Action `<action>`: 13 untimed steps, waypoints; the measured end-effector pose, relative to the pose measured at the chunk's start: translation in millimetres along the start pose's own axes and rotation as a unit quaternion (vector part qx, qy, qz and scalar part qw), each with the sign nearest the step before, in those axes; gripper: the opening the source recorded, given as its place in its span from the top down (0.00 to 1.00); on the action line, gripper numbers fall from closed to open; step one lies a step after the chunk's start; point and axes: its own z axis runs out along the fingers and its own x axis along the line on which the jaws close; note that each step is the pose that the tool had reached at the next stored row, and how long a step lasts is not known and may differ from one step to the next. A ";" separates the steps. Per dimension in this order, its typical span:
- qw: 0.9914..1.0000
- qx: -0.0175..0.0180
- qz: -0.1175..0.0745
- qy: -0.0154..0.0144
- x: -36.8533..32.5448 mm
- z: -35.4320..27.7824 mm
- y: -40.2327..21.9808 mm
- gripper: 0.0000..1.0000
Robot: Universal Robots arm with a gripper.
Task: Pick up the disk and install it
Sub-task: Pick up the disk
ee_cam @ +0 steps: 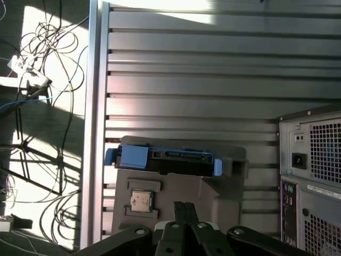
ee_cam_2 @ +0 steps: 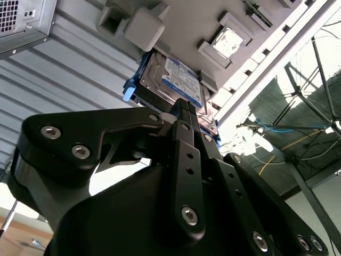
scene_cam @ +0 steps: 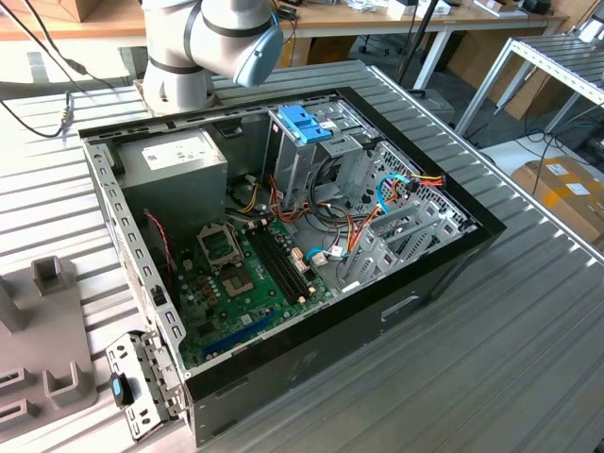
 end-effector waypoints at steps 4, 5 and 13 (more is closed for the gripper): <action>1.000 0.000 -0.009 0.000 0.0 0.0 0.0 0.89; 1.000 0.000 -0.012 0.001 0.0 0.0 0.0 0.89; 0.999 -0.001 -0.042 0.002 0.0 0.0 0.0 0.89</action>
